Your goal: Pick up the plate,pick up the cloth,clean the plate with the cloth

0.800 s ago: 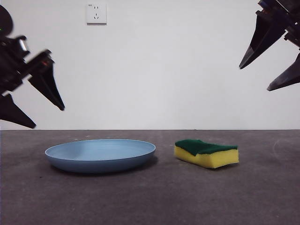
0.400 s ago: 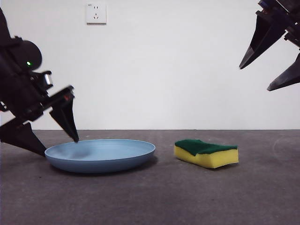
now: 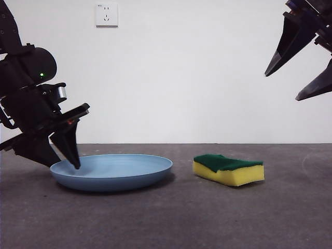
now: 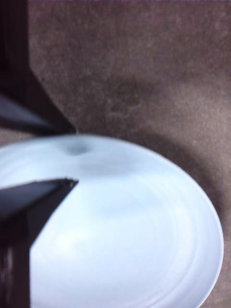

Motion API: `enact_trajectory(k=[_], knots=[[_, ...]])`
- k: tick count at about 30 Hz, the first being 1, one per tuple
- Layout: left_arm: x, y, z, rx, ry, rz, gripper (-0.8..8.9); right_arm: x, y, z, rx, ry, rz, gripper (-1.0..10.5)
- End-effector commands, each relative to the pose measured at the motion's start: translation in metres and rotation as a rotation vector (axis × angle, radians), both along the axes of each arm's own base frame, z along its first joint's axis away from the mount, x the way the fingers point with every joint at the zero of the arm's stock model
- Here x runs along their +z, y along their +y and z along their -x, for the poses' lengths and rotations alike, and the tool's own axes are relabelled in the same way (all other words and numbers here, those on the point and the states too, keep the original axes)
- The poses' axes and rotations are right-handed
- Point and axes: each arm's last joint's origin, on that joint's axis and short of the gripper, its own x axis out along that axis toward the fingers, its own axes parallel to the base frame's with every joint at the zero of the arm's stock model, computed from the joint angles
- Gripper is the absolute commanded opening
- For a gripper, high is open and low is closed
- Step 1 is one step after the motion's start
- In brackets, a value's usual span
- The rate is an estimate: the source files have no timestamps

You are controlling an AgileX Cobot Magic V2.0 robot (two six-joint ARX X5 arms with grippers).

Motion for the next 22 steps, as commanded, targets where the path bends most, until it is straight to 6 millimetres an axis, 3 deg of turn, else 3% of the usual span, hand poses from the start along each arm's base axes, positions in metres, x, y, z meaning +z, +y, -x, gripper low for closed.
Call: enact_trajectory(k=[1, 8, 14, 17, 22], knots=[[-0.003, -0.001, -0.002, -0.018, -0.009, -0.008, -0.08, 0.002, 0.001, -0.001, 0.016, -0.023, 0.005, 3.8], [0.008, -0.003, 0.002, -0.026, -0.031, -0.001, -0.08, 0.016, 0.013, -0.011, 0.067, -0.140, 0.089, 3.7], [0.039, -0.007, 0.012, -0.043, -0.100, 0.012, -0.08, 0.025, 0.046, -0.030, 0.160, -0.196, 0.203, 3.0], [0.058, -0.006, 0.019, -0.045, -0.119, 0.014, -0.08, 0.021, 0.065, -0.042, 0.218, -0.174, 0.257, 3.0], [0.089, -0.004, 0.032, -0.064, -0.183, 0.008, -0.08, -0.001, 0.092, -0.065, 0.276, -0.129, 0.378, 3.1]])
